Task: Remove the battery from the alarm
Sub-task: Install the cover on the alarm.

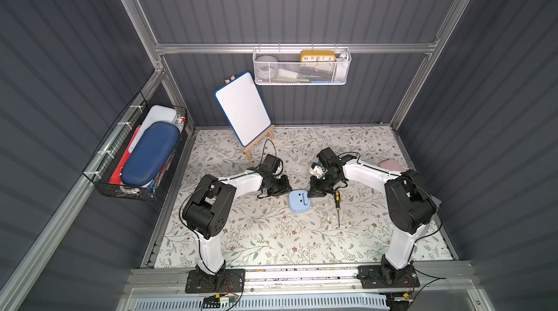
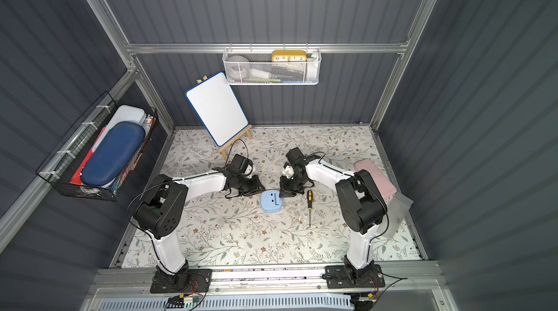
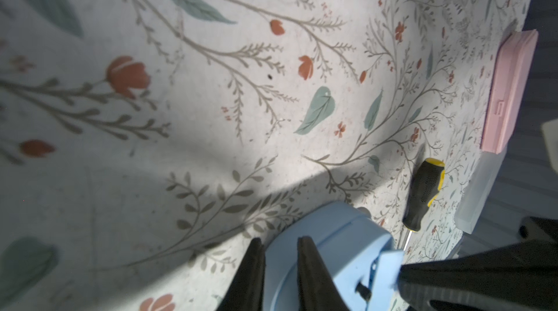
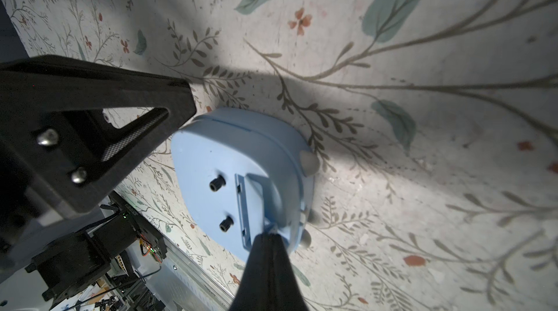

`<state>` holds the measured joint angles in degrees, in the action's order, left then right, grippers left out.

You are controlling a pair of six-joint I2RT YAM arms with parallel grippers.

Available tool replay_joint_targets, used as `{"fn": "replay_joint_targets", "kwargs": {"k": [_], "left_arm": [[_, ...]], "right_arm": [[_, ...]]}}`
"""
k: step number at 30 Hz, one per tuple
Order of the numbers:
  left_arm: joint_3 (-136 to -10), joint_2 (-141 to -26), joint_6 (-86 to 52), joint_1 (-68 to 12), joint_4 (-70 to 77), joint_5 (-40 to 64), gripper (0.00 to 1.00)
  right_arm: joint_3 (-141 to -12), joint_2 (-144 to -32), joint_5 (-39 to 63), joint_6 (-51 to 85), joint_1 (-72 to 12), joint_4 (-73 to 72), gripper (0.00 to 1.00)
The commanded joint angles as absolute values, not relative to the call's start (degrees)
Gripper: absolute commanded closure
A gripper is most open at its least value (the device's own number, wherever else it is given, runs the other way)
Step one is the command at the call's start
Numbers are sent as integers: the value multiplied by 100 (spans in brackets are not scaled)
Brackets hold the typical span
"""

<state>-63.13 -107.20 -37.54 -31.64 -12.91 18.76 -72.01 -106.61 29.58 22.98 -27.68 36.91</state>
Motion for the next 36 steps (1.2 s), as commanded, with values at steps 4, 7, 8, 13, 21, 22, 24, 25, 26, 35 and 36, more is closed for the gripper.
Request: {"fn": "replay_joint_targets", "kwargs": {"k": [4,7,8,13,21,22,24,25,26,35,36], "left_arm": [[-6220,-10294,-4217,-3199,-2007,1309,72],[-6261,-10249,-4208,-3199,-2032,1271,72],[-6258,-10241,-4122,-3199,-2029,1248,72],[-6119,-10145,-4131,-3199,-1922,1449,73],[-6072,-10143,-4083,-3303,-1801,1681,74],[-6080,-10151,-4079,-3329,-1796,1679,74],[-6099,-10173,-4087,-3355,-1816,1692,74],[-6100,-10178,-4087,-3357,-1810,1679,74],[-6092,-10178,-4095,-3366,-1816,1675,74],[-6103,-10203,-4096,-3365,-1827,1602,74],[-6108,-10204,-4096,-3362,-1825,1615,74]], "right_arm": [[-7229,-10603,3056,2145,-2739,3820,100],[-7259,-10630,3105,2145,-2746,3792,100],[-7256,-10634,3092,2145,-2743,3775,100],[-7269,-10659,3132,2137,-2741,3741,100],[-7291,-10716,3187,2146,-2738,3681,100],[-7303,-10731,3183,2145,-2740,3689,100],[-7315,-10757,3187,2136,-2739,3724,100],[-7308,-10746,3174,2136,-2743,3730,100],[-7320,-10742,3135,2129,-2741,3754,100],[-7219,-10546,2907,2163,-2743,3873,100],[-7196,-10523,2908,2171,-2743,3867,100]]}}
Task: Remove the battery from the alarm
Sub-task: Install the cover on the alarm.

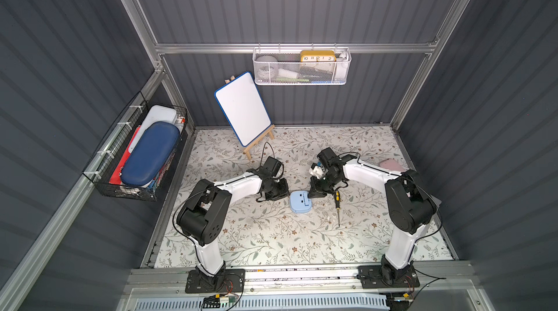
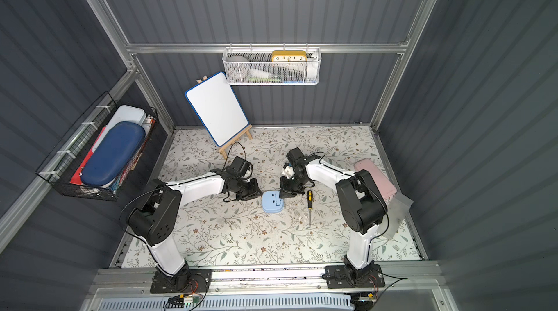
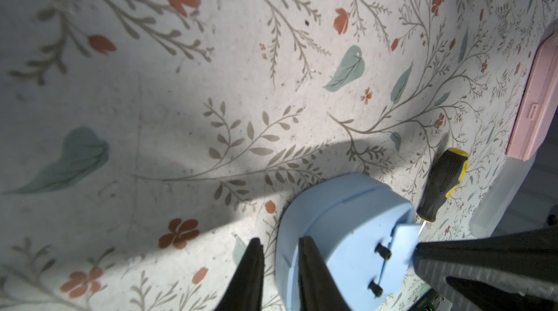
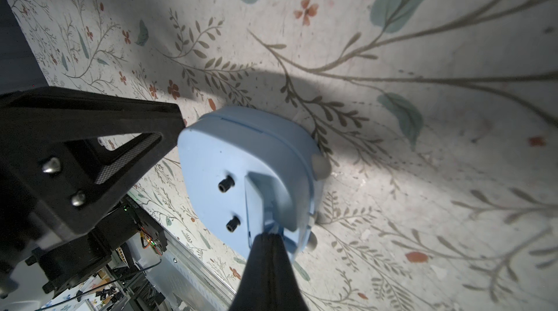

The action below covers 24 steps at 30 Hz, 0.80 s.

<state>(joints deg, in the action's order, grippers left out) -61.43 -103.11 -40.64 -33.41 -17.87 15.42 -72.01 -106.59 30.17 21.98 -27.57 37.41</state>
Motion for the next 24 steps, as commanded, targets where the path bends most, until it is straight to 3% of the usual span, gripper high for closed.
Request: {"fn": "replay_joint_targets", "kwargs": {"k": [1,24], "left_arm": [[-6116,-10204,-4096,-3366,-1823,1609,74],[-6110,-10142,-4114,-3366,-1823,1572,74]], "right_arm": [[-7189,-10520,2894,2185,-2741,3867,100],[-7115,-10525,2937,2255,-2761,3828,100]]}}
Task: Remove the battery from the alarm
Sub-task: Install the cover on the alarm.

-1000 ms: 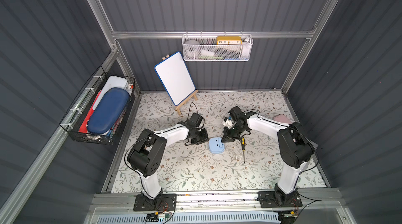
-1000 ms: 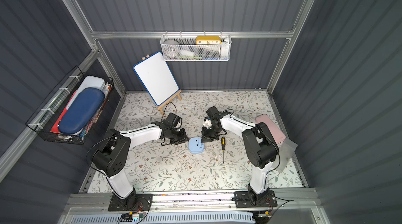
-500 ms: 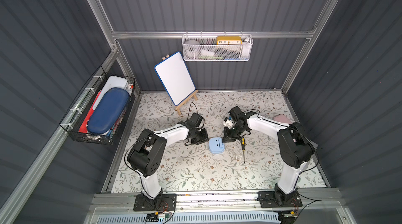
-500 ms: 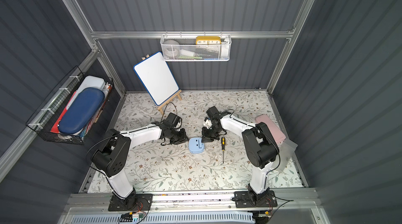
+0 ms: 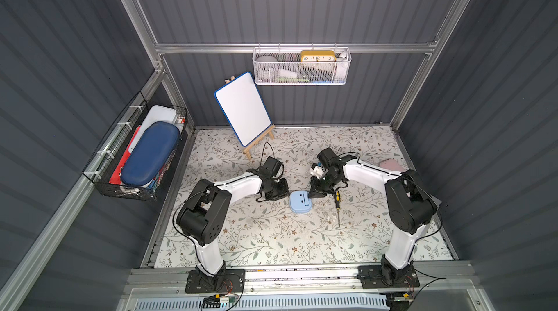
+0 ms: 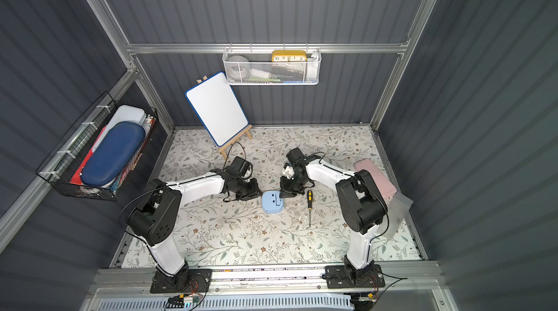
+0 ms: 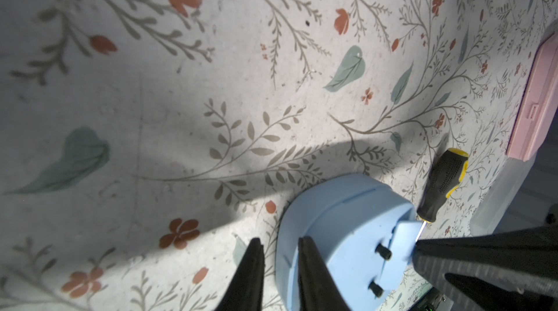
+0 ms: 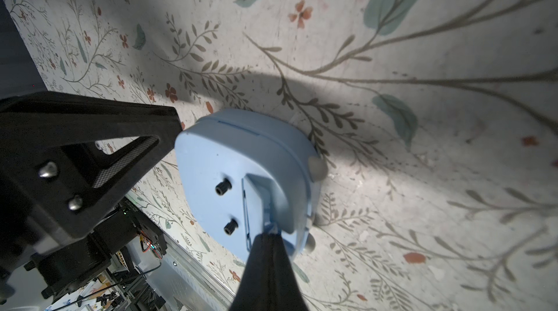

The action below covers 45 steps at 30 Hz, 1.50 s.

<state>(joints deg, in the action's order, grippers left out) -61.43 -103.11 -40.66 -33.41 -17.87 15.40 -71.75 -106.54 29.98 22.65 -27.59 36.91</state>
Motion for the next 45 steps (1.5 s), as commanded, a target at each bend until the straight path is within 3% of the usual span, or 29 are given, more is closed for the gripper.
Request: {"fn": "replay_joint_targets", "kwargs": {"k": [1,45], "left_arm": [[-6100,-10134,-4113,-3366,-1820,1576,74],[-6091,-10018,-4148,-3383,-1766,1645,74]], "right_arm": [[-7119,-10509,2922,2259,-2761,3846,100],[-7213,-10678,2980,2238,-2876,3842,100]]}}
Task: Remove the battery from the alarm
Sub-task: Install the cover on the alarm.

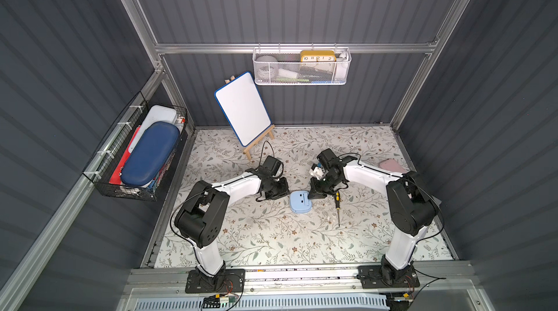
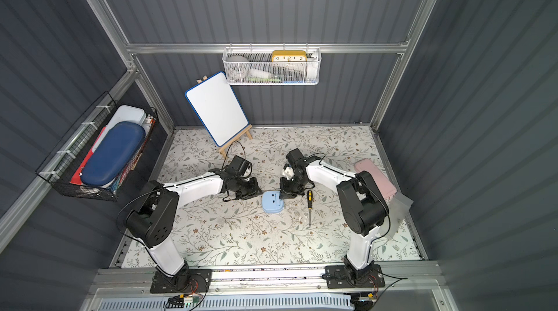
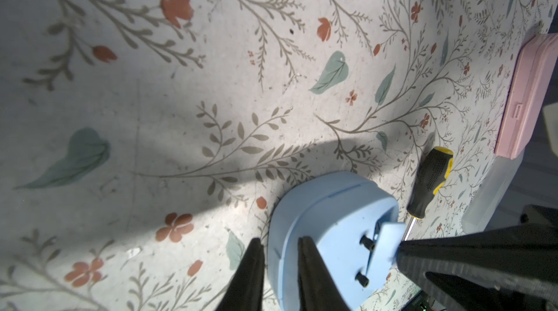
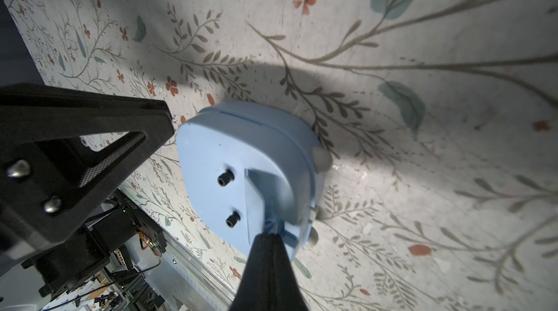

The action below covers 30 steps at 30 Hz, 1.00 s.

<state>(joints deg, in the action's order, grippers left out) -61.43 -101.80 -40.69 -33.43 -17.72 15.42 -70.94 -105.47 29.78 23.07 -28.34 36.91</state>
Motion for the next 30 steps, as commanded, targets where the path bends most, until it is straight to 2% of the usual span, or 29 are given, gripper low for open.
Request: {"fn": "replay_joint_targets", "kwargs": {"k": [1,30], "left_arm": [[-6082,-10011,-4148,-3384,-1753,1648,74],[-6017,-9984,-4166,-3401,-1712,1688,74]], "right_arm": [[-7230,-10691,2963,2224,-2878,3871,100],[-7174,-10608,2815,2287,-2916,3803,100]]}}
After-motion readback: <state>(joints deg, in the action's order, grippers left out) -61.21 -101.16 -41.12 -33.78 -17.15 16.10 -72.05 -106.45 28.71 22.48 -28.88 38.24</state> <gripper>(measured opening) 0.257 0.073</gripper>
